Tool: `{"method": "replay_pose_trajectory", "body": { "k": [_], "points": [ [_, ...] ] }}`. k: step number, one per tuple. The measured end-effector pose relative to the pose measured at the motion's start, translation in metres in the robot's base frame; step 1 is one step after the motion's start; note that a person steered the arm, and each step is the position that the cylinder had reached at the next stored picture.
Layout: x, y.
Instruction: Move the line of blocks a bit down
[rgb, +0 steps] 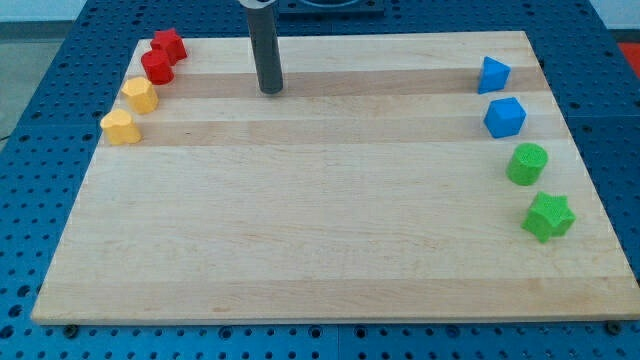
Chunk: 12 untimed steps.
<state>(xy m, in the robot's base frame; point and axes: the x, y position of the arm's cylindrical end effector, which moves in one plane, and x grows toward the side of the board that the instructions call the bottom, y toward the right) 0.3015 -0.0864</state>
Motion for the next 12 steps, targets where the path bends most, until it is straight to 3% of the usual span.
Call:
{"method": "replay_pose_trajectory", "body": {
  "k": [1, 3, 5, 11, 12],
  "points": [
    [0.0, 0.0],
    [0.062, 0.033],
    [-0.099, -0.011],
    [-0.107, -0.146],
    [-0.075, -0.154]
  ]
}}
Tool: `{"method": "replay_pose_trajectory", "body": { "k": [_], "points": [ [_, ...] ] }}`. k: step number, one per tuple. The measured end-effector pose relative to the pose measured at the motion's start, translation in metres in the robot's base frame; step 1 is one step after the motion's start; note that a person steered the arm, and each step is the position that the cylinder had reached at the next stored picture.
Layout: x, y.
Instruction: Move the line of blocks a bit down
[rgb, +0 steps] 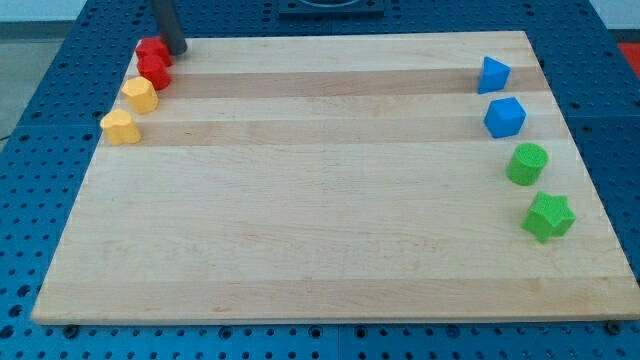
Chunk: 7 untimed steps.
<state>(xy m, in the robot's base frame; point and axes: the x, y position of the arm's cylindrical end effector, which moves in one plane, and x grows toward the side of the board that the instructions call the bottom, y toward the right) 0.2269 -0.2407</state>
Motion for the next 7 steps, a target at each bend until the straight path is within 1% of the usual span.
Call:
{"method": "replay_pose_trajectory", "body": {
  "k": [1, 2, 4, 5, 6, 7],
  "points": [
    [0.016, 0.023],
    [-0.035, 0.036],
    [-0.03, -0.064],
    [-0.004, -0.048],
    [0.046, -0.031],
    [0.077, -0.033]
  ]
}}
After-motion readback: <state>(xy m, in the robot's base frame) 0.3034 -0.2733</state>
